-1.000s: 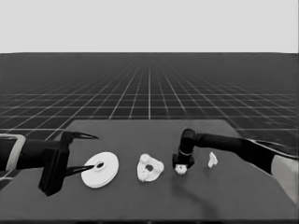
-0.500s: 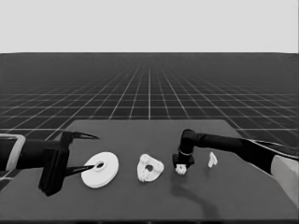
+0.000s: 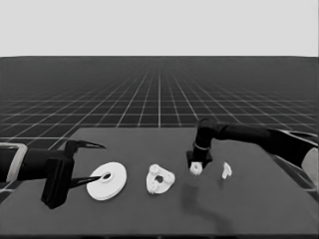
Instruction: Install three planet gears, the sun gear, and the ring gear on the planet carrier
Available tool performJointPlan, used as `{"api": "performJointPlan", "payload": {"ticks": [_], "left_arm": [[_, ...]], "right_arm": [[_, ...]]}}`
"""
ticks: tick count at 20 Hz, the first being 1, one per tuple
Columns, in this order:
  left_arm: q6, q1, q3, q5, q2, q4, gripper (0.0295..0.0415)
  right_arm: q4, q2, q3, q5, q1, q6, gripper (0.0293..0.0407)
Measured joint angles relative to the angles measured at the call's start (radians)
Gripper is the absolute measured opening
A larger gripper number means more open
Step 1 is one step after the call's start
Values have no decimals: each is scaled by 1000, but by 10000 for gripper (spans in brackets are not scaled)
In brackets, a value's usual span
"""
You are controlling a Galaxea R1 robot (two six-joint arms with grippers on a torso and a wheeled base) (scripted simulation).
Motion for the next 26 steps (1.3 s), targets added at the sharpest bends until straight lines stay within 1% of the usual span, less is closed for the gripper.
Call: {"api": "performJointPlan", "payload": {"ticks": [2, 3, 4, 5, 7, 12, 13, 14, 16, 26], "left_arm": [[0, 0, 0, 0, 0, 0, 385], [0, 0, 0, 0, 0, 0, 385], [0, 0, 0, 0, 0, 0, 385], [0, 0, 0, 0, 0, 0, 385], [0, 0, 0, 0, 0, 0, 385], [0, 0, 0, 0, 0, 0, 385], [0, 0, 0, 0, 0, 0, 385], [0, 0, 0, 0, 0, 0, 385], [0, 0, 0, 0, 0, 0, 385], [0, 0, 0, 0, 0, 0, 385]], "right_arm": [[2, 0, 0, -1, 2, 0, 310], [-3, 141, -70, -20, 3, 117, 310], [-3, 284, -142, -26, 4, 159, 310], [-2, 371, -211, -26, 4, 163, 310], [-1, 451, -295, -24, 5, 153, 310], [-1, 487, -344, -23, 4, 142, 310], [-50, 494, -367, -10, -42, 128, 310], [-78, 499, -386, -1, -76, 116, 310], [-104, 505, -408, 9, -105, 104, 310], [-116, 507, -420, 15, -128, 126, 310]]}}
